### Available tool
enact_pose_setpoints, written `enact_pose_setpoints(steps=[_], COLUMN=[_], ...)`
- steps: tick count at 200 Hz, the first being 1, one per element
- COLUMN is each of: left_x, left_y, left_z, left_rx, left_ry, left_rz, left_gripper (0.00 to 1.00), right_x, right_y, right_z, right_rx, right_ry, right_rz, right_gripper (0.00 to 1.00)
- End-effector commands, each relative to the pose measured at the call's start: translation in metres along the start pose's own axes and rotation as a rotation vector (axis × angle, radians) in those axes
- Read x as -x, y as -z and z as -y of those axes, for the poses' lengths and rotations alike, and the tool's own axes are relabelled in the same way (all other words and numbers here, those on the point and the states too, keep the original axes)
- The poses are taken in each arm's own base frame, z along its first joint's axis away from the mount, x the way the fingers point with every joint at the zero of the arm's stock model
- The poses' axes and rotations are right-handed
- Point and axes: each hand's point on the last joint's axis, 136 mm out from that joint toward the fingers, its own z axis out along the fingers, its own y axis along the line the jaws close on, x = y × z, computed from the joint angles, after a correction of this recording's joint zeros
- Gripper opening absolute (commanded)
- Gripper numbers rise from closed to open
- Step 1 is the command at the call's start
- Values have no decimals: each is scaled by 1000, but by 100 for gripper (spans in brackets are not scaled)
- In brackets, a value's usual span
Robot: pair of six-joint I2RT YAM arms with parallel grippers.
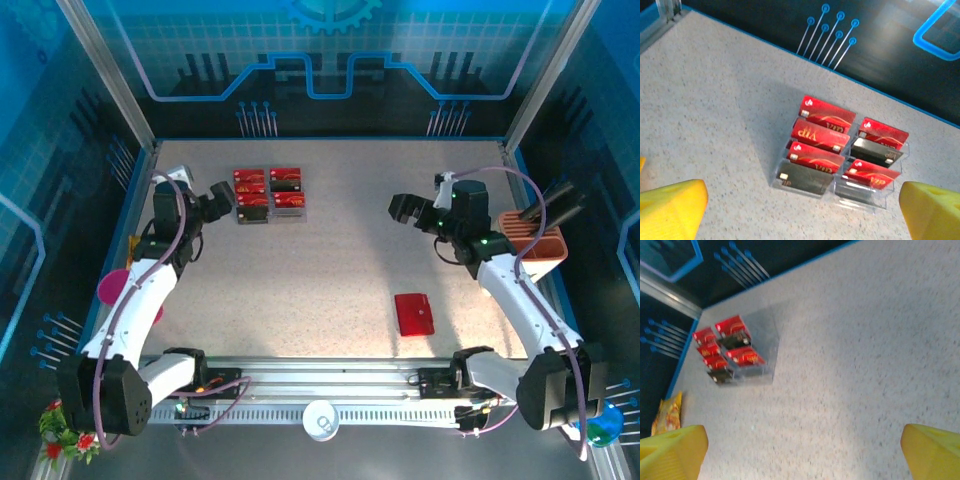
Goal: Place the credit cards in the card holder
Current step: Move the card holder to the center of the table.
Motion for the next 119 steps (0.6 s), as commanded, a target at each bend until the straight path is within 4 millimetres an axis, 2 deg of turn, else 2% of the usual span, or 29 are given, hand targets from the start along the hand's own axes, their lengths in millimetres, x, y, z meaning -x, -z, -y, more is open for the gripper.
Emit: enact_pose_setpoints(steps=[1, 17, 33, 35, 41, 93, 119], left_x=[-7, -10, -13, -14, -16, -42, -59], left_y=[11, 11, 10, 10, 9, 5, 7], left_z=[13, 18, 20, 20, 21, 15, 16], left_rx=[-50, -62, -59, -58, -54, 5, 16], left_ry=[75, 94, 99, 99, 99, 93, 82], left_rz=[-75, -94, -112, -114, -125, -216, -280], left_gripper=[99, 99, 99, 99, 99, 99, 99], right_x=[-39, -61, -73, -81, -89, -113, -135], right_y=[11, 17, 23, 23, 24, 31, 35], right_z=[6, 17, 23, 28, 32, 45, 58], right_rx=[-79, -149, -208, -222, -241, -306, -367], right_ry=[51, 91, 140, 143, 156, 183, 141], right_rz=[-148, -208, -245, -265, -287, -353, -442], right_gripper=[100, 100, 100, 100, 100, 97, 92])
